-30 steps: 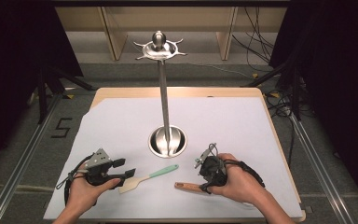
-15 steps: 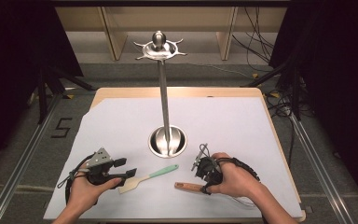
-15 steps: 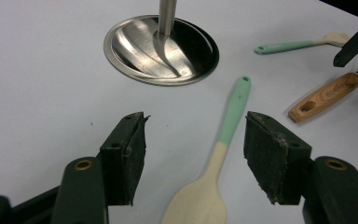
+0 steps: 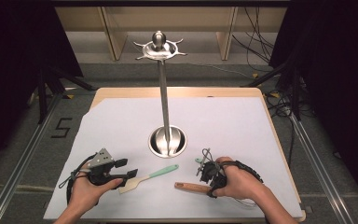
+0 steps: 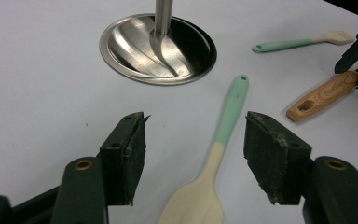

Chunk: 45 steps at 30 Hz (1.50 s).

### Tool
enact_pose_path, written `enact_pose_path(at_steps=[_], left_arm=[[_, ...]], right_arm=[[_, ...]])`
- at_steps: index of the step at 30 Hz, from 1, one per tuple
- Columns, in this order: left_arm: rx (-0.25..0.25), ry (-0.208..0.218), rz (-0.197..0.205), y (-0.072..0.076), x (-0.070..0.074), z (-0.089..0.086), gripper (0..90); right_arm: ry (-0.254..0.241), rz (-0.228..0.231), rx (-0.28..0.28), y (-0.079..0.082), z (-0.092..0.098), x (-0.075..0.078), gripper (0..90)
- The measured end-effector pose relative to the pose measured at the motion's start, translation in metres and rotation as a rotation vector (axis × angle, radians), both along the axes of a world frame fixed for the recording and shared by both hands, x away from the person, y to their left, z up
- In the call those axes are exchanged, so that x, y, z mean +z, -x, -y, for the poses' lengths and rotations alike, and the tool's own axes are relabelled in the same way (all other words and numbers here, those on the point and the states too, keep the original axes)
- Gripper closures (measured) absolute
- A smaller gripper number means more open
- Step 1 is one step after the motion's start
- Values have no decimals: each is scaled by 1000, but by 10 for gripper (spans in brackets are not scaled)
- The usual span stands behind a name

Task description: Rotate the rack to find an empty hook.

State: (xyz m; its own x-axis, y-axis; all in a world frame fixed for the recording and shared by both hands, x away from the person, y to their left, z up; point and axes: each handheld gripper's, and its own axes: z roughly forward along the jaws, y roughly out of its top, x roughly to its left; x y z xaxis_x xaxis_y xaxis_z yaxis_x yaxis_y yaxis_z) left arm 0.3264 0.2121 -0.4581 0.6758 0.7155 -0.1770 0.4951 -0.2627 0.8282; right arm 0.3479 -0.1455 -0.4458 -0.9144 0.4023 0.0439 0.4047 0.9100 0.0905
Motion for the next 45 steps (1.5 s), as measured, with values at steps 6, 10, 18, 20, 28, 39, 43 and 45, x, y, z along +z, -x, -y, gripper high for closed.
enact_pose_path(at_steps=[6, 10, 18, 20, 28, 39, 43, 45], left_arm=[[0, -13, 4, 1, 1, 0, 381], [-4, -9, 3, 0, 0, 0, 381], [2, 21, 3, 0, 3, 1, 379], [1, 29, 9, -1, 5, 2, 378], [-4, 64, 23, -2, 15, 9, 365], [-59, 150, 130, -11, 58, 47, 359], [-107, 160, 154, -15, 72, 66, 369], [-127, 170, 161, -16, 78, 75, 375]], right_arm=[[-14, 4, 67, -2, -3, -8, 680], [-15, 10, 94, -3, -1, -8, 689], [-95, 107, 48, 5, 3, 4, 702], [-137, 123, 27, 6, 5, 11, 703], [-356, 308, -95, 12, 17, 29, 704], [-601, 477, -326, 20, 24, 51, 705], [-660, 536, -339, 21, 26, 58, 705], [-684, 554, -358, 23, 25, 61, 706]])
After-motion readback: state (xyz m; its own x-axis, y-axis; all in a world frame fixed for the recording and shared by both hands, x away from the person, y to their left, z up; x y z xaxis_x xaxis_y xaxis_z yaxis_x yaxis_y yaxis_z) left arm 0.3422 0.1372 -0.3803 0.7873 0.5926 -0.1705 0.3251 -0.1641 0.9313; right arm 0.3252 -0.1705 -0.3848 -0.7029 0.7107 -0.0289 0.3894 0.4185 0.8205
